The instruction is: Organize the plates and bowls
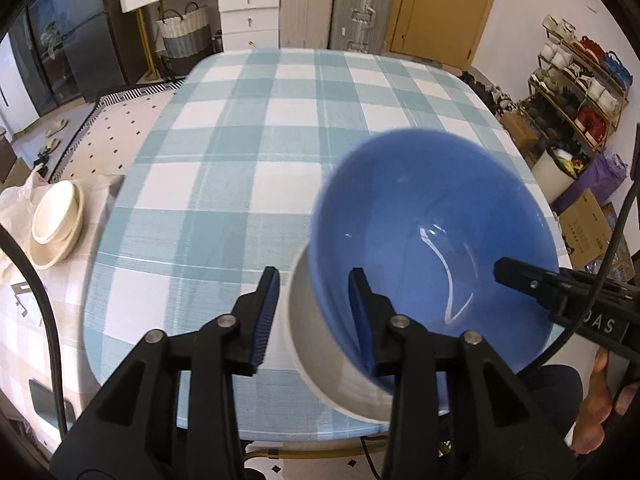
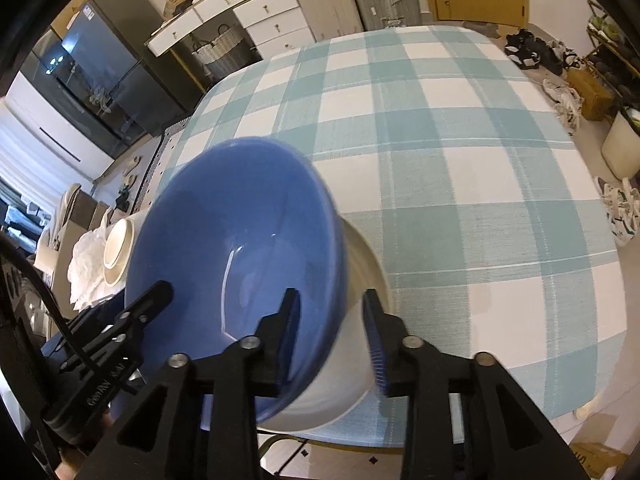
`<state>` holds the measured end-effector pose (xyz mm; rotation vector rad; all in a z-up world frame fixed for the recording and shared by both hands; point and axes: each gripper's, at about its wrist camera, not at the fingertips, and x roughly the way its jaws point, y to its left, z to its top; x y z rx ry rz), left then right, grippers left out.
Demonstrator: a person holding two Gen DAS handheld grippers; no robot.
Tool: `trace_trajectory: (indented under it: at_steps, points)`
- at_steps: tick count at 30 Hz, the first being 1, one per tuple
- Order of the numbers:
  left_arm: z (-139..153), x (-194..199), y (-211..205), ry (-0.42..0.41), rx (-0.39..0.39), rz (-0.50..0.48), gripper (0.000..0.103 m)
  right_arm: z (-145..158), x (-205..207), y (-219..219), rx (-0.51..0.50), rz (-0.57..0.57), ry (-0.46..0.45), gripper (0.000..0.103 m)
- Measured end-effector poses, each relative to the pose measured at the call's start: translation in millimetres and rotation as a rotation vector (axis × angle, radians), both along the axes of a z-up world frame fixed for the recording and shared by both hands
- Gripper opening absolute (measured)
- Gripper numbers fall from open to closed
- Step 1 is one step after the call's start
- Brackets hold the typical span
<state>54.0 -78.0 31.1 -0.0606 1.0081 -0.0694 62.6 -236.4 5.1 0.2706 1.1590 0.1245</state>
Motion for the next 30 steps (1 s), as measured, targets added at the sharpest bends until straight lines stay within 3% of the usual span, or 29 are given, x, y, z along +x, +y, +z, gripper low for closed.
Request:
trace_trajectory:
  at_steps: [2, 9, 14, 20, 30]
  points:
    - [5, -2, 7, -0.013, -0.004, 0.007, 0.041, 6, -2, -4, -0.026, -0.013, -0.021, 0.042]
    - [26, -9, 23, -0.082, -0.003, 0.015, 0.073, 25, -9, -17, -0.010, -0.017, -0.071, 0.059]
    - [38, -17, 28, -0.142, 0.016, 0.006, 0.077, 39, -21, -21, -0.019, -0.002, -0.150, 0.095]
    - [41, -27, 34, -0.185, 0.032, 0.010, 0.079, 44, -35, -27, -0.036, -0.003, -0.213, 0.100]
    - [36, -46, 55, -0.272, -0.026, 0.026, 0.085, 45, -74, -36, -0.102, -0.022, -0.408, 0.101]
